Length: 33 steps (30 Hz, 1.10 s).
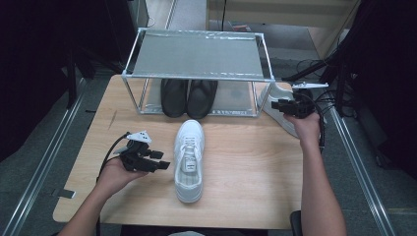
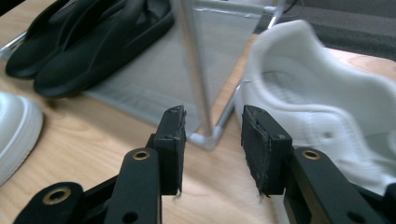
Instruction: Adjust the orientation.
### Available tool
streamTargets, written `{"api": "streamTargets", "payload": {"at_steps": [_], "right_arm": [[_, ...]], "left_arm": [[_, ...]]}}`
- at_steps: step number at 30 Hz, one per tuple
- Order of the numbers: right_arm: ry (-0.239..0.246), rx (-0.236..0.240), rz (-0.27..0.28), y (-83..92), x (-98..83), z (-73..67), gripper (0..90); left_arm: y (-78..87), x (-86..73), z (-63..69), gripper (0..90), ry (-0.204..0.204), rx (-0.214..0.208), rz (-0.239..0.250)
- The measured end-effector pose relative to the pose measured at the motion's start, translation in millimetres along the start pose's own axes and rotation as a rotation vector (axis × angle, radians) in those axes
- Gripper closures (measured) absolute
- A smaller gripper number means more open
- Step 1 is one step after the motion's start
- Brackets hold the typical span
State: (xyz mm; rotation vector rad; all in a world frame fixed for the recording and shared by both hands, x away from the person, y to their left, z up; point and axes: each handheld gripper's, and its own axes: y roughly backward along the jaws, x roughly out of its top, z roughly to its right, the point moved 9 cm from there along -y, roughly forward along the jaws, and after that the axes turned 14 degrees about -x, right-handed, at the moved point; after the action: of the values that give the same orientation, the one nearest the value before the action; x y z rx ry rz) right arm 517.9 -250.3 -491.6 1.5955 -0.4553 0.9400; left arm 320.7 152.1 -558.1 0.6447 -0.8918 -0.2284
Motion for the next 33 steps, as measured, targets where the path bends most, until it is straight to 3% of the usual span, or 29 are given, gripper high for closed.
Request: {"api": "streamTargets", "payload": {"at_steps": [7, 10, 12, 18, 21, 22, 24, 27, 31, 32, 33], "right_arm": [[-0.009, -0.064, -0.008, -10.3, 10.2, 25.3, 61.2], [-0.02, -0.116, -0.018, -14.6, 8.5, 36.2, 61.9], [-0.04, -0.114, -0.059, -17.1, 6.8, 43.1, 61.7], [-0.042, -0.143, -0.03, -19.9, 11.8, 58.7, 61.2], [-0.049, -0.145, -0.057, -24.1, 8.8, 63.6, 59.0], [-0.063, -0.115, -0.078, -28.6, 5.9, 64.7, 58.7], [-0.073, -0.103, -0.074, -29.7, 6.1, 64.3, 58.8], [-0.046, -0.084, -0.092, -38.7, 2.1, 57.0, 55.3], [-0.024, -0.084, -0.115, -48.7, -4.8, 50.5, 48.3], [-0.053, -0.082, -0.102, -51.6, -6.7, 50.1, 46.8], [-0.053, -0.082, -0.102, -51.6, -6.7, 50.1, 46.8]], "left_arm": [[-1.6, 1.0, 3.3, 44.7, -0.003, -0.008, -0.002], [-3.3, 2.6, 7.5, 44.7, -0.01, -0.019, 0.001], [-3.8, 2.6, 9.4, 44.7, -0.015, -0.021, -0.004], [-6.1, 2.8, 13.9, 44.7, -0.032, -0.025, -0.014], [-6.0, 2.7, 13.5, 44.7, -0.027, -0.027, -0.011], [-5.6, 2.5, 12.7, 44.7, -0.025, -0.026, -0.011], [-5.2, 2.3, 12.1, 44.7, -0.024, -0.023, -0.013], [-5.9, 1.9, 10.7, 44.7, -0.019, -0.021, -0.013], [-5.6, 2.5, 13.4, 44.7, -0.026, -0.021, -0.009], [-5.2, 2.6, 14.6, 44.7, -0.03, -0.026, -0.01], [-5.1, 2.5, 14.8, 44.7, -0.03, -0.026, -0.009]]}}
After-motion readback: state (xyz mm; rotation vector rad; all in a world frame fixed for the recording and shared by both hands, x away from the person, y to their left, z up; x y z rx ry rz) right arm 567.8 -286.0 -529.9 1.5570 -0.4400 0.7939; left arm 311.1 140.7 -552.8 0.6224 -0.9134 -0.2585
